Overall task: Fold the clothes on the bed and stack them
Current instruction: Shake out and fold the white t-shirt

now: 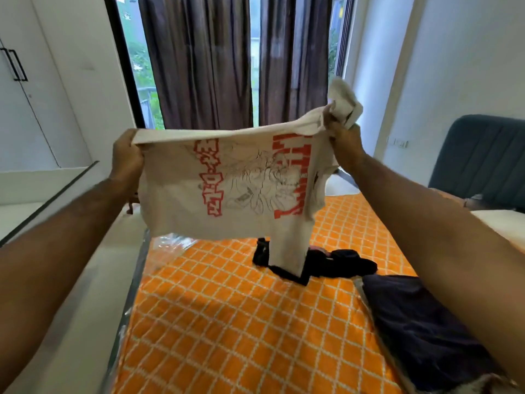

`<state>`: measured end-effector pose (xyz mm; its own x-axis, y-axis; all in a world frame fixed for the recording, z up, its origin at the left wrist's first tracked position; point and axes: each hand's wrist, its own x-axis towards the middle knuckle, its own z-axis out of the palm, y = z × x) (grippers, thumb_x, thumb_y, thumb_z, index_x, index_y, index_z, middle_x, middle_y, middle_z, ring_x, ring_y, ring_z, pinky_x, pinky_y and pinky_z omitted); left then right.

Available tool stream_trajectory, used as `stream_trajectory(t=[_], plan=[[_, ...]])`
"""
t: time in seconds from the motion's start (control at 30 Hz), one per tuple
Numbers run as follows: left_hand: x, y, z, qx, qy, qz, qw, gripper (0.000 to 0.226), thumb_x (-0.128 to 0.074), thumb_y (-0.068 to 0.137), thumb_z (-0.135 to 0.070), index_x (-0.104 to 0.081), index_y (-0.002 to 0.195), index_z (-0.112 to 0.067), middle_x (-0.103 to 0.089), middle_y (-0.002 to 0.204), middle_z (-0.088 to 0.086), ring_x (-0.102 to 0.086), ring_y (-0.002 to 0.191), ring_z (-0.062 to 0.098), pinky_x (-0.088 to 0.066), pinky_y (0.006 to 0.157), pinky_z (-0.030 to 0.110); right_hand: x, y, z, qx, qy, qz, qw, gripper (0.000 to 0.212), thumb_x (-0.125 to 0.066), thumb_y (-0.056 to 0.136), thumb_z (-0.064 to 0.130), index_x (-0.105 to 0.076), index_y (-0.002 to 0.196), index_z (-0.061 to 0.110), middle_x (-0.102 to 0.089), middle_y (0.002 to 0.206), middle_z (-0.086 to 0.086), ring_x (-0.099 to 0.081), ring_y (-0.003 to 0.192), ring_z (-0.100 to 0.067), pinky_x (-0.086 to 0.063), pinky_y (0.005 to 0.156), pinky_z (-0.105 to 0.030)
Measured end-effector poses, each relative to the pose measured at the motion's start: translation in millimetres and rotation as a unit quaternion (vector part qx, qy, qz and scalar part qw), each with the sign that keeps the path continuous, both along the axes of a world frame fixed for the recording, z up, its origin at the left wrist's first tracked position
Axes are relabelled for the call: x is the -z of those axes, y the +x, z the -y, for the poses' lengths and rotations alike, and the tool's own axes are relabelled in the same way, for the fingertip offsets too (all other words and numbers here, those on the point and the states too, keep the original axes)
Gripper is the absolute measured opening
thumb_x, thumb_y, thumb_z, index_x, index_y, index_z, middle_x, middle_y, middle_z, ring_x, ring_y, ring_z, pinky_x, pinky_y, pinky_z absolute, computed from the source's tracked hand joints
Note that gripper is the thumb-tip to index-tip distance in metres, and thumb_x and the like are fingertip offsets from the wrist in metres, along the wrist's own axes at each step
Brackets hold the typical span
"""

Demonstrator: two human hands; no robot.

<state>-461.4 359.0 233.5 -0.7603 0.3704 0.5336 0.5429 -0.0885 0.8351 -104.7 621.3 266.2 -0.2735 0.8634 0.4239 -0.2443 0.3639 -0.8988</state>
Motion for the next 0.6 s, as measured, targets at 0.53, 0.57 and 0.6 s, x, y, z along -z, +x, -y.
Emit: stream_trajectory(t=[0.53, 0.57, 0.6], plan=[[266.0, 73.6, 172.3, 0.053, -0.380, -0.437, 0.813, 0.024, -0.062, 0.070, -0.014, -0.069, 0.092, -0.011, -0.068, 0.081, 0.015, -0.068, 0.062, 0.038, -0.053, 0.051, 0.045, 242.0, 145.8, 107.2, -0.190, -0.030, 0.470, 0.861, 0.032, -0.045, 0.106, 0.032, -0.051, 0.136, 0.024, -0.058, 0.128, 0.007, -0.054, 0.120, -0.011, -0.038, 0.115, -0.041], [279.2, 78.5, 186.4, 0.083, -0.388, -0.468, 0.789, 0.027, -0.073, 0.062, -0.008, -0.069, 0.088, -0.013, -0.068, 0.076, 0.012, -0.068, 0.057, 0.034, -0.054, 0.049, 0.042, 255.5, 157.8, 112.7, -0.168, 0.017, 0.566, 0.807, 0.033, -0.046, 0.106, 0.037, -0.049, 0.137, 0.029, -0.054, 0.134, 0.009, -0.046, 0.130, -0.012, -0.019, 0.123, -0.047], [292.6, 83.7, 200.5, 0.124, -0.402, -0.494, 0.761, 0.035, -0.084, 0.053, -0.004, -0.071, 0.084, -0.014, -0.068, 0.073, 0.009, -0.068, 0.056, 0.030, -0.054, 0.048, 0.038, 268.5, 168.5, 117.5, -0.150, 0.077, 0.629, 0.759, 0.038, -0.047, 0.105, 0.040, -0.047, 0.142, 0.031, -0.049, 0.142, 0.009, -0.036, 0.140, -0.013, -0.004, 0.124, -0.050]])
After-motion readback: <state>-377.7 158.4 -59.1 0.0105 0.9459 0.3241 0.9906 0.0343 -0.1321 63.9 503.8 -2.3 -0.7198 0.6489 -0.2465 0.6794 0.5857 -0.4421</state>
